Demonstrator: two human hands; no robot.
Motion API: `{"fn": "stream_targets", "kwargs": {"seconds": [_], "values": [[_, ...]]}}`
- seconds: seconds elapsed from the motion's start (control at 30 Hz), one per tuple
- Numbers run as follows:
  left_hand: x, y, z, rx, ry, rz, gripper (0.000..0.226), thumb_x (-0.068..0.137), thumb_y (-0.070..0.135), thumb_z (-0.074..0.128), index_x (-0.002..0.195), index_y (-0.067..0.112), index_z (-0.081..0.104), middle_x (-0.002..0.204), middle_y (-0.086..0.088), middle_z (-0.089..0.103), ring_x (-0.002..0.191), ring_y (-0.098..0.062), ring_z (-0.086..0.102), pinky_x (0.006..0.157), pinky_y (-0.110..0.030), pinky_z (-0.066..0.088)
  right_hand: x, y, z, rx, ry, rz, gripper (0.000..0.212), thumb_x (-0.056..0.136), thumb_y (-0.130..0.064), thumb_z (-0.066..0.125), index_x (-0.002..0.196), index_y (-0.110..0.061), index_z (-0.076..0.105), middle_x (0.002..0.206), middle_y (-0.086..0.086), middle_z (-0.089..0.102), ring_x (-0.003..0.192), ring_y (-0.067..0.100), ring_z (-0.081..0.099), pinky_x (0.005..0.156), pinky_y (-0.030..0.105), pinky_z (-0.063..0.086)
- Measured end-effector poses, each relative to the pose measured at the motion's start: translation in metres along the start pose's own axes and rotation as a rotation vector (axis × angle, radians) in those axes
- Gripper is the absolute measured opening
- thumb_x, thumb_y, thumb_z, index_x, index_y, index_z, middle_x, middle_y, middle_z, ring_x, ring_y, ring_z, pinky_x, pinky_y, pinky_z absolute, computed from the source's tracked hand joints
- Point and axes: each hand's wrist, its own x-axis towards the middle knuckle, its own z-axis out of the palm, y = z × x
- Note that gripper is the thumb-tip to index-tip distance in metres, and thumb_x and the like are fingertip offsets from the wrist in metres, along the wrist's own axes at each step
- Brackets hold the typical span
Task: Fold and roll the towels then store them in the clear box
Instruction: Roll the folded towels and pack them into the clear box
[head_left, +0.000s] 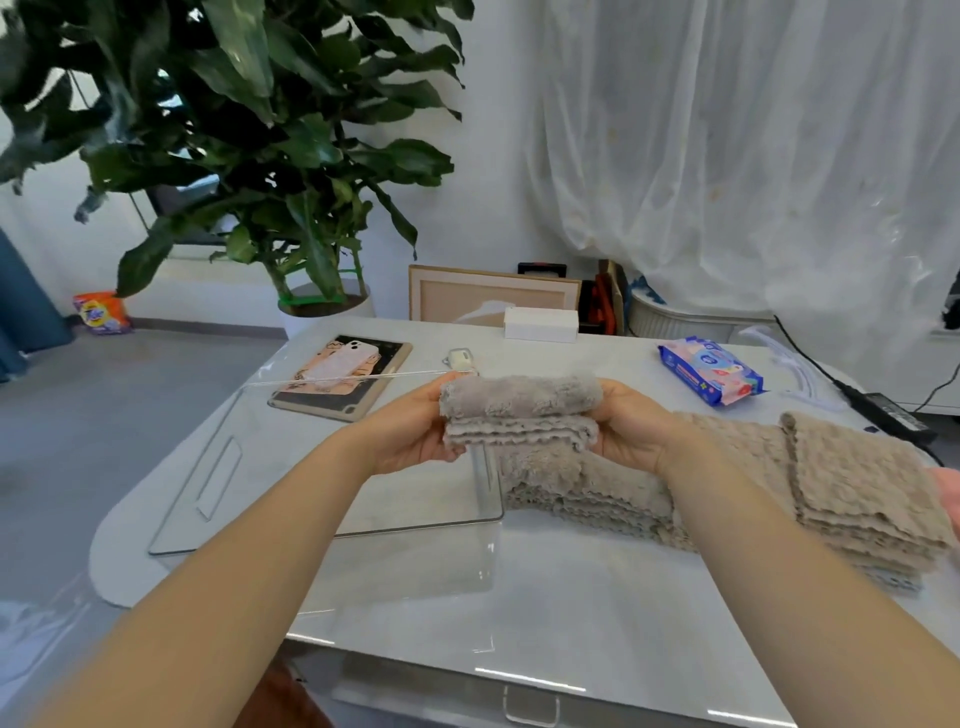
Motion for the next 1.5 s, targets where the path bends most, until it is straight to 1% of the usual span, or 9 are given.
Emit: {"fn": "stream_targets", "kwargs": {"seconds": [0.13,0.27,0.37,0.47,0.63,0.87,1.17,1.3,1.5], "values": [[-0.009,0.002,0.001,-0.270,-0.033,0.183,0.034,0.100,0.003,0.028,0.104,0.021,0.057,0.077,-0.008,0.060,0.041,-0.008,0.042,0.035,-0.013,0.033,0.004,0.004,0.018,0.371,-0.110,-0.109,0.065,0.041,0.006,0.088,0.103,0.006,0.066,0.109,0.026,0.064,0.080,0.029,0.069,0.054,0.025,0.058],[-0.004,-0.008,-0.001,-0.330,0.034,0.184,0.032,0.098,-0.003,0.028,0.103,0.010,0.056,0.076,-0.009,0.063,0.040,-0.009,0.048,0.036,-0.016,0.042,0.015,0.025,0.019,0.562,-0.099,-0.043,0.061,0.030,0.004,0.090,0.087,0.010,0.070,0.091,0.024,0.068,0.066,0.024,0.070,0.046,0.023,0.055],[-0.005,-0.017,-0.004,-0.200,0.189,0.052,0.030,0.094,0.001,0.033,0.072,0.009,0.053,0.066,-0.010,0.057,0.047,-0.015,0.055,0.042,-0.020,0.046,0.016,0.041,0.014,0.455,0.100,-0.035,0.003,0.055,0.002,0.066,0.057,0.002,0.065,0.072,0.018,0.066,0.057,0.026,0.066,0.042,0.025,0.051],[-0.004,-0.022,-0.005,-0.072,0.270,-0.046,0.032,0.092,0.017,0.037,0.063,0.011,0.048,0.070,-0.010,0.056,0.062,-0.023,0.059,0.052,-0.026,0.051,0.013,0.041,0.015,0.194,0.208,0.009,0.032,0.082,-0.014,0.047,0.054,-0.004,0.061,0.081,0.013,0.064,0.056,0.026,0.058,0.041,0.024,0.047],[-0.003,-0.009,-0.016,0.187,0.298,-0.022,0.016,0.084,0.023,0.069,0.076,0.015,0.058,0.086,-0.008,0.068,0.081,-0.019,0.066,0.069,-0.028,0.055,0.016,0.013,0.033,-0.537,0.090,0.064,0.023,0.084,-0.017,0.069,0.071,-0.013,0.050,0.073,0.003,0.054,0.059,0.011,0.050,0.050,0.020,0.040],[-0.032,0.025,-0.063,0.294,0.396,0.062,0.028,0.086,-0.009,0.058,0.085,0.018,0.054,0.099,-0.005,0.053,0.080,-0.018,0.058,0.065,-0.022,0.056,0.054,0.009,0.081,-0.521,0.000,-0.022,0.038,0.080,0.023,0.045,0.080,-0.014,0.052,0.103,0.010,0.053,0.095,0.028,0.057,0.069,0.032,0.046],[-0.040,-0.004,-0.133,0.838,0.741,-0.100,0.027,0.083,-0.010,0.053,0.076,0.007,0.072,0.073,0.000,0.060,0.078,-0.018,0.055,0.071,-0.024,0.046,0.136,0.099,0.147,-0.771,0.201,-0.005,0.051,0.076,0.018,0.033,0.053,-0.016,0.064,0.070,0.003,0.058,0.071,0.016,0.050,0.058,0.020,0.042],[-0.019,-0.017,-0.152,1.256,0.658,-0.388,0.030,0.088,0.004,0.052,0.116,0.003,0.064,0.121,-0.012,0.062,0.113,-0.029,0.057,0.095,-0.029,0.045,0.170,0.135,0.159,-0.942,0.212,0.154,0.025,0.082,0.003,0.049,0.089,-0.003,0.073,0.104,0.016,0.064,0.083,0.027,0.054,0.067,0.031,0.050],[-0.006,-0.043,-0.185,1.439,0.640,-0.556,0.032,0.090,0.008,0.052,0.121,0.002,0.055,0.124,-0.014,0.059,0.114,-0.028,0.057,0.089,-0.030,0.046,0.203,0.155,0.164,-1.152,0.035,0.211,0.024,0.084,-0.003,0.056,0.103,-0.005,0.070,0.119,0.012,0.062,0.110,0.030,0.057,0.091,0.027,0.044]]}}
